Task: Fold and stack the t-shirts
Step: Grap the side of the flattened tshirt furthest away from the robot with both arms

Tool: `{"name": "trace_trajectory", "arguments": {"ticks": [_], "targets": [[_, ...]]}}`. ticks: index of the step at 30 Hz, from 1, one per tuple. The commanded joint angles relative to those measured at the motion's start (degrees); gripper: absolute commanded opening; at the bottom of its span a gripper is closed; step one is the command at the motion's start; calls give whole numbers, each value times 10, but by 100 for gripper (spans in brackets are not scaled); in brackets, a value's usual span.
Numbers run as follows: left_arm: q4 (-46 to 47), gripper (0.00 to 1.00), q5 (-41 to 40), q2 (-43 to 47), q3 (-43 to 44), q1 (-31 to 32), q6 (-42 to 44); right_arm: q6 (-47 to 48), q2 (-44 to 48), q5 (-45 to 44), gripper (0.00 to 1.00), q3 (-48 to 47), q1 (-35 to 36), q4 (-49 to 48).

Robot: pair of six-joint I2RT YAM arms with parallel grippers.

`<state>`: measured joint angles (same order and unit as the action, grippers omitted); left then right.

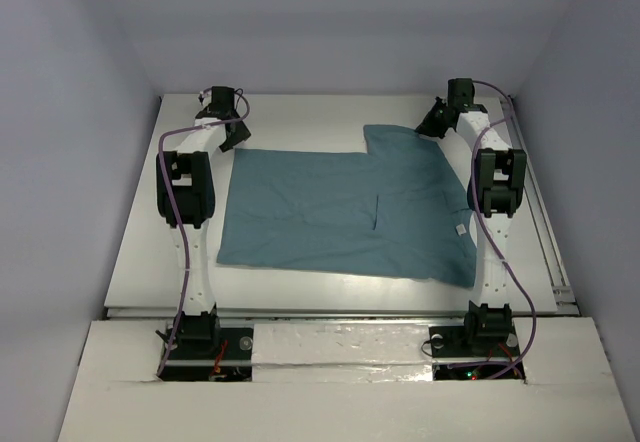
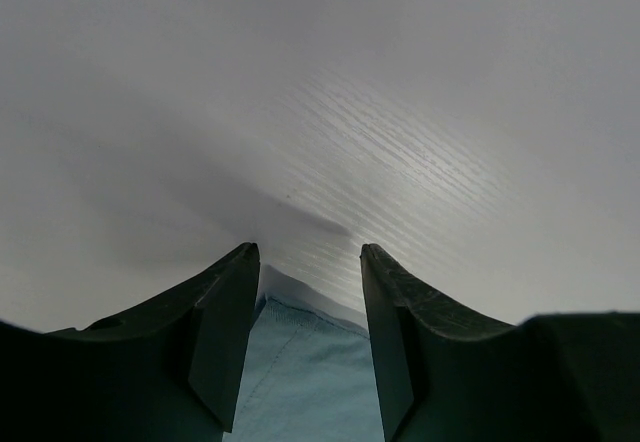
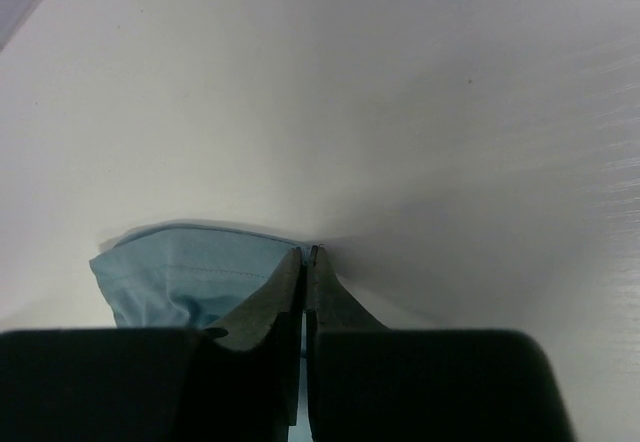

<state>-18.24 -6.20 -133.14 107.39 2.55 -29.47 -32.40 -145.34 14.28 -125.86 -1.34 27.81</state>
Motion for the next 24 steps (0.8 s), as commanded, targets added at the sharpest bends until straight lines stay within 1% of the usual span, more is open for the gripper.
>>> {"name": "trace_trajectory", "arguments": {"ticks": [1, 4, 5, 8, 12, 15, 18, 24], "targets": [[4, 43, 14, 1, 12, 0, 13, -1, 13, -12, 0, -26, 6, -26], [8, 43, 28, -1, 11, 0, 18, 7, 27, -13, 0, -32, 6, -30], [5, 40, 29, -1, 11, 0, 20, 9, 29, -15, 0, -34, 6, -29], [0, 39, 8, 16, -6, 0, 26, 20, 33, -20, 0, -46, 6, -20], [-10, 39, -46, 37, -25, 0, 25, 22, 36, -17, 0, -44, 6, -16], [-15, 40, -55, 41, -29, 0, 27, 16, 39, -13, 0, -31, 6, -20], [-15, 40, -51, 46, -39, 0, 29, 14, 46, -12, 0, -15, 6, -25], [6, 37, -29, 63, -84, 0, 32, 12, 52, -15, 0, -12, 6, -24]]}}
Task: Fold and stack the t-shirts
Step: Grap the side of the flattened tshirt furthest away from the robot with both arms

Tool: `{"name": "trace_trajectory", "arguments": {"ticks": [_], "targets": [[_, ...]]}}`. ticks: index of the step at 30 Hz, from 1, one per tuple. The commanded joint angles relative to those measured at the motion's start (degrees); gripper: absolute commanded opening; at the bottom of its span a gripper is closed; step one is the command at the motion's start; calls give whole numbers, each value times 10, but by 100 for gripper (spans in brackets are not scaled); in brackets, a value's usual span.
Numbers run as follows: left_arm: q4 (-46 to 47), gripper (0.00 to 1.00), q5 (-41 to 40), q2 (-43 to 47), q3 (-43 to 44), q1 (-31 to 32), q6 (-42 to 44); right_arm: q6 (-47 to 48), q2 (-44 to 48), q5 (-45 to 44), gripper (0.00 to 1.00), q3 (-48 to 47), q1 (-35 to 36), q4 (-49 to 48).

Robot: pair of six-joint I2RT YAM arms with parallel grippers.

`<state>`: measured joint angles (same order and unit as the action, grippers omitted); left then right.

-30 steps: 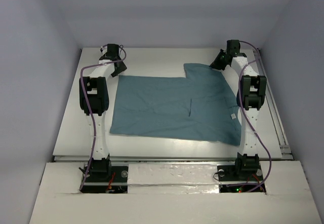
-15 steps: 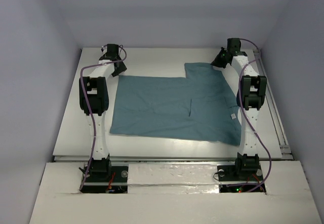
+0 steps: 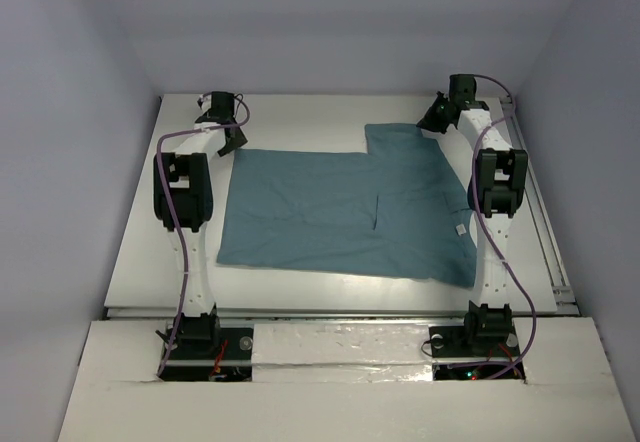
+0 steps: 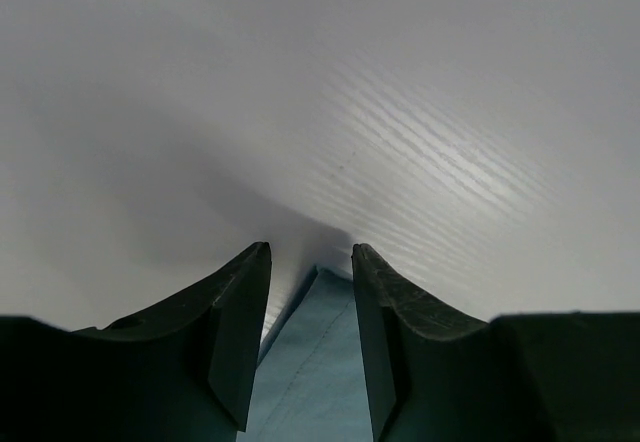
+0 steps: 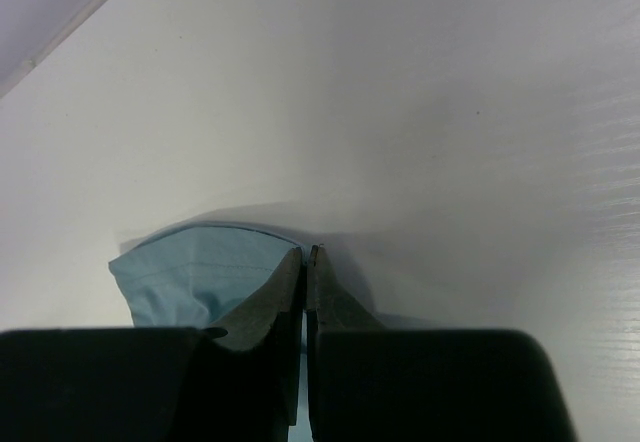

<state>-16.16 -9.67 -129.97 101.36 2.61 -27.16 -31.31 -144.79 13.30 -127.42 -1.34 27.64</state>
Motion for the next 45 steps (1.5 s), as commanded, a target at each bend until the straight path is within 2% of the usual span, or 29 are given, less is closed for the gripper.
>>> {"name": "trace_trajectory", "arguments": {"ticks": [1, 6, 13, 23, 25, 26, 27, 32, 35, 39, 45], "targets": [[-13, 37, 9, 32, -27, -1, 9, 0, 48, -6, 0, 2, 6, -22], [-12, 34, 19, 22, -9, -1, 9, 0, 52, -6, 0, 1, 6, -19], [-17, 22, 43, 2, 30, 5, 4, 7, 60, -7, 0, 4, 6, -19], [-21, 24, 37, 2, 14, 5, 5, 13, 63, -6, 0, 2, 6, -18], [-20, 16, 33, 3, 14, 5, 4, 13, 61, -7, 0, -1, 6, -17], [-21, 5, 34, 4, 16, 5, 4, 15, 60, -8, 0, -7, 6, -16], [-23, 0, 34, 4, 19, 5, 4, 16, 59, -9, 0, -12, 6, -15], [-40, 0, 26, 16, 52, 5, 3, 47, 78, -16, 0, -42, 6, 7], [-49, 0, 28, 41, 49, 5, 9, 69, 120, -20, 0, -17, 6, 9], [-39, 0, 27, 90, 7, 5, 12, 82, 185, -33, 0, 60, 6, 8], [-26, 0, 20, 144, -51, 5, 25, 80, 290, -51, 0, 226, 6, -5]]}}
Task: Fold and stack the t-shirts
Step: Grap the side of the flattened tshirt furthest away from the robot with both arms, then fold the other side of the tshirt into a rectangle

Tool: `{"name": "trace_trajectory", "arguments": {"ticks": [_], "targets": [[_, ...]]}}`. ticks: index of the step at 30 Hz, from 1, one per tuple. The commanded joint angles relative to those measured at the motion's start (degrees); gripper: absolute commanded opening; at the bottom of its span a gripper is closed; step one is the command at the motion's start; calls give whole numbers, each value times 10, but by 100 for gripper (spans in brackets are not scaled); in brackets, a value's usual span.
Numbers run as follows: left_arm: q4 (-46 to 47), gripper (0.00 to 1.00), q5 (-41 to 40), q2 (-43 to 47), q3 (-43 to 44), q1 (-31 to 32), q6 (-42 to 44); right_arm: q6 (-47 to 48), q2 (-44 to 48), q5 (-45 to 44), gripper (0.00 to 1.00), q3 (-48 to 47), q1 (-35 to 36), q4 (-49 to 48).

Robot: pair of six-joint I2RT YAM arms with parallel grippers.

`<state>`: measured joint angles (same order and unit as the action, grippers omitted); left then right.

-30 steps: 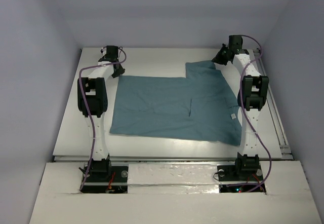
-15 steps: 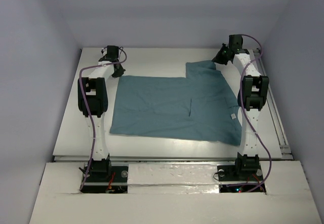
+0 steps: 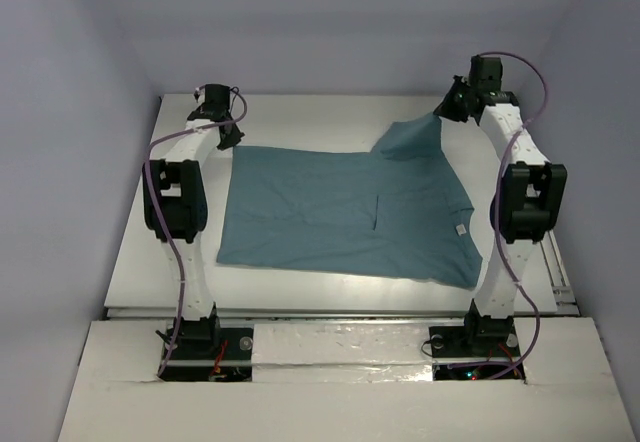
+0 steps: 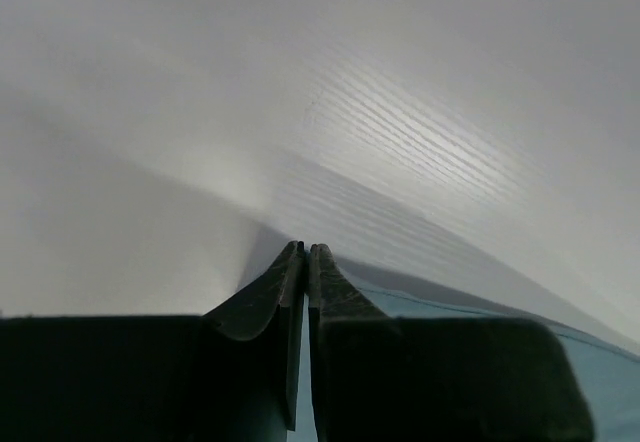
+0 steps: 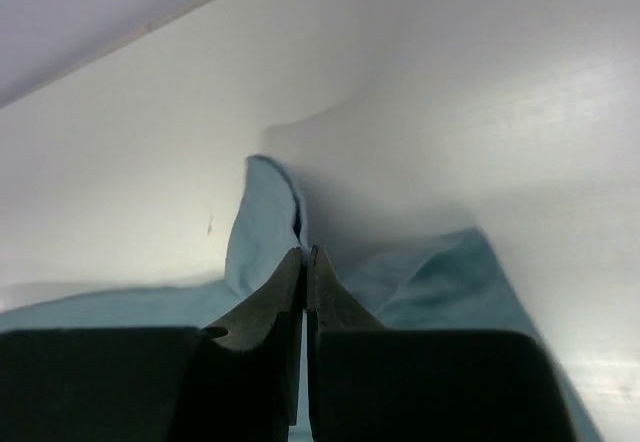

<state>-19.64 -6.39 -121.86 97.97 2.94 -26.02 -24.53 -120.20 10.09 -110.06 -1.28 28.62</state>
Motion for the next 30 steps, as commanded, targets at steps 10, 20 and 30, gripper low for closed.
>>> {"name": "trace_trajectory", "arguments": {"ticks": [10, 20, 30], "targets": [[23, 0, -17, 152, -103, -4, 22, -2, 267, -74, 0, 302, 6, 0], [43, 0, -10, 237, -238, -21, 16, -32, 465, -125, 0, 490, 6, 64], [60, 0, 3, 294, -322, -32, 11, -96, 600, -135, 0, 586, 6, 163]]}}
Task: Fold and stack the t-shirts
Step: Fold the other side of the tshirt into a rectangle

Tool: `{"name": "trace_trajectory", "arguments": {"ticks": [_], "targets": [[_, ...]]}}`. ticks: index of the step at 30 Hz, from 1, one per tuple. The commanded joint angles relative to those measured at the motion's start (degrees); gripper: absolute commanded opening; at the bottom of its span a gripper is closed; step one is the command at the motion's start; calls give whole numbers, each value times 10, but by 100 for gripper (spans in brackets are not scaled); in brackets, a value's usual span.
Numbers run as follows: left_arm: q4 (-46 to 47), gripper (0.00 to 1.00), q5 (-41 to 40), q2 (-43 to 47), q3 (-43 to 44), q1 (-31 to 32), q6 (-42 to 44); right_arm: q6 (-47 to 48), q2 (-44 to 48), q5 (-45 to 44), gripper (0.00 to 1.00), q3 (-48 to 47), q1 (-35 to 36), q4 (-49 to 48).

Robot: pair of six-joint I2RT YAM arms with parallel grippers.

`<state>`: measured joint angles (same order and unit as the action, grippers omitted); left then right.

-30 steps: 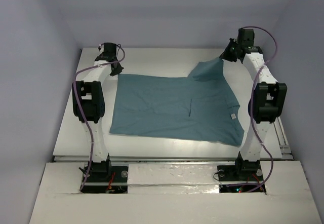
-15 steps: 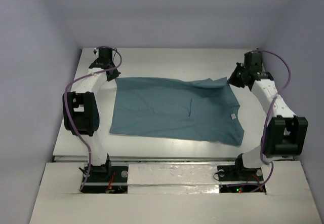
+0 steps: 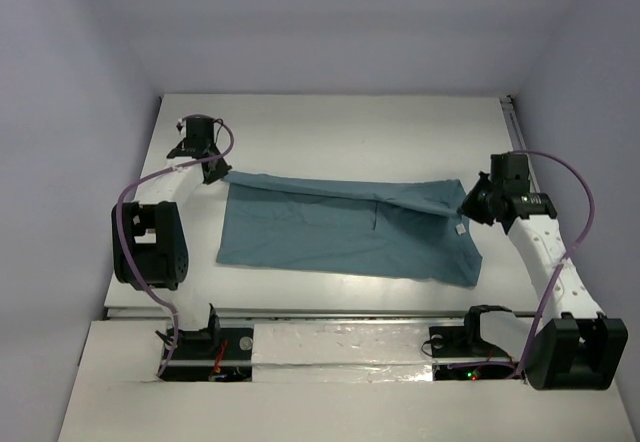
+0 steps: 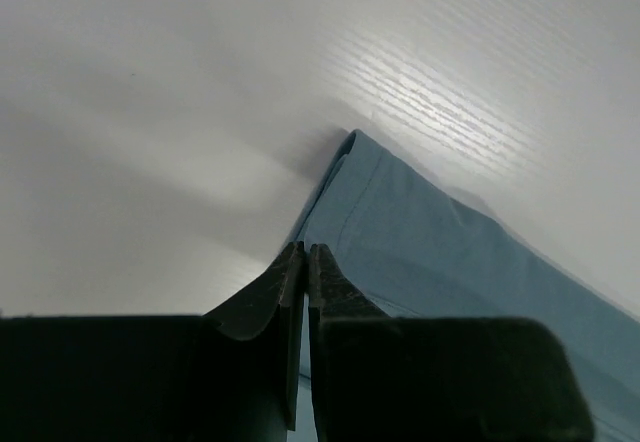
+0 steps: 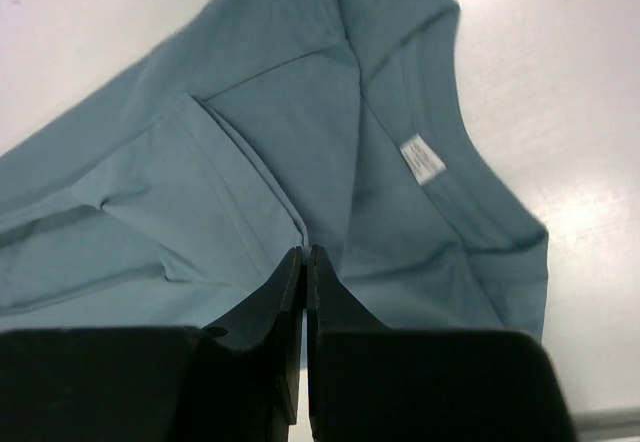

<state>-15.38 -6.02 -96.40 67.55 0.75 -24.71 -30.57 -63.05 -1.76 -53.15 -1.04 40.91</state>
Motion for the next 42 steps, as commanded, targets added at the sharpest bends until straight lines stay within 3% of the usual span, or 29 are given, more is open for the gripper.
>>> {"name": "trace_trajectory", "arguments": {"ticks": [1, 15, 17, 19, 23, 24, 25, 27, 33, 36, 37, 39, 42], "targets": [[19, 0, -1, 44, -25, -10, -3, -43, 34, -16, 0, 29, 3, 55], [26, 0, -15, 92, -137, -10, 8, -151, 107, -4, 9, 104, 3, 143], [25, 0, -15, 93, -145, -10, 6, -138, 113, -10, 26, 107, 3, 146], [23, 6, -15, 96, -155, -10, 5, -129, 114, -13, 47, 103, 3, 143], [10, 32, -26, 107, -157, -10, -3, -82, 108, 9, 60, 75, 3, 105], [8, 38, -28, 119, -155, -10, -6, -51, 94, 22, 59, 72, 3, 90], [8, 39, -29, 126, -153, -10, -9, -41, 81, 42, 33, 65, 3, 61], [7, 39, -29, 144, -146, -10, -15, -20, 39, 90, 0, 60, 10, 24], [10, 39, -28, 176, -138, 35, -14, -18, -85, 113, 0, -3, 83, -129], [17, 37, -29, 177, -142, 70, -21, -11, -162, 77, 13, -26, 100, -172], [19, 37, -25, 177, -144, 90, -25, -9, -179, 74, 28, -28, 105, -187], [29, 37, -12, 178, -152, 106, -39, 1, -225, 67, 42, -41, 105, -188], [42, 36, 7, 187, -170, 130, -49, 9, -255, 62, 49, -40, 111, -194]]}}
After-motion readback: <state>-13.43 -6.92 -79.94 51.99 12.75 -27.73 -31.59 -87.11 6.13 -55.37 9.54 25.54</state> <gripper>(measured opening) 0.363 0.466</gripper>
